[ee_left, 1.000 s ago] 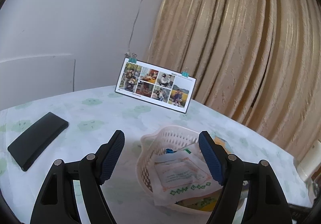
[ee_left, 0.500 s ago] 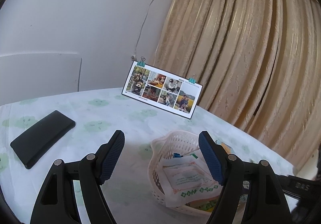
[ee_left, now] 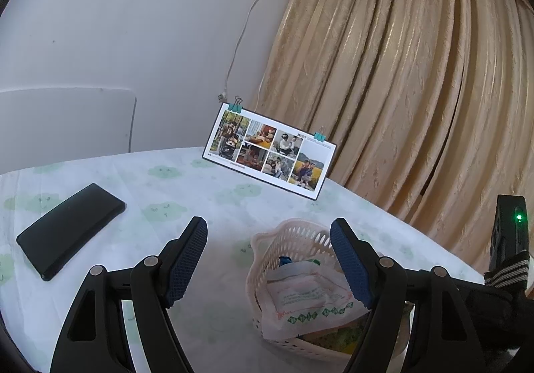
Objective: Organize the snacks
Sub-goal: 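Carry the purple candy to the basket and open the right gripper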
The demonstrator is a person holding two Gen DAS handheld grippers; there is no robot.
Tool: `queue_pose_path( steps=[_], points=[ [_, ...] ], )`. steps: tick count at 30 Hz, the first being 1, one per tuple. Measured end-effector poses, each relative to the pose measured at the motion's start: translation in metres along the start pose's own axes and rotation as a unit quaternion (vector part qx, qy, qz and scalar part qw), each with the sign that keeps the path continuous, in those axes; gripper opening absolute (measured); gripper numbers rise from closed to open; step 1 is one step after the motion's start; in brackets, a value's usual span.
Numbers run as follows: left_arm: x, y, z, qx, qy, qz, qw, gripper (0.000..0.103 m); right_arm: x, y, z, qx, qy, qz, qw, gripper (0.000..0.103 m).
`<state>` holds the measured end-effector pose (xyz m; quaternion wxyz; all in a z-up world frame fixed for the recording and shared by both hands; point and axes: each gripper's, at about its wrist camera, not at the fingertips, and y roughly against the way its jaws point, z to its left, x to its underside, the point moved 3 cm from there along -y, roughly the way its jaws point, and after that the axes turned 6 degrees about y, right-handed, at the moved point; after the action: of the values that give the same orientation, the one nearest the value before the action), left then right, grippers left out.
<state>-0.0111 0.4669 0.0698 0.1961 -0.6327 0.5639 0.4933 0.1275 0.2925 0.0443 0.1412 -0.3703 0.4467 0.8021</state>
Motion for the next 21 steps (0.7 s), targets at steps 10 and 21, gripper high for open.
queue_pose_path(
  steps=[10,21],
  points=[
    [0.000,0.006,-0.002,-0.026,-0.009,-0.027,0.9993,0.090,0.006,0.027,0.007,0.028,0.056,-0.055,0.997,0.074],
    [0.002,0.011,-0.002,-0.041,-0.037,-0.037,0.9978,0.101,0.030,0.053,-0.005,0.052,0.107,-0.034,0.992,0.092]
  ],
)
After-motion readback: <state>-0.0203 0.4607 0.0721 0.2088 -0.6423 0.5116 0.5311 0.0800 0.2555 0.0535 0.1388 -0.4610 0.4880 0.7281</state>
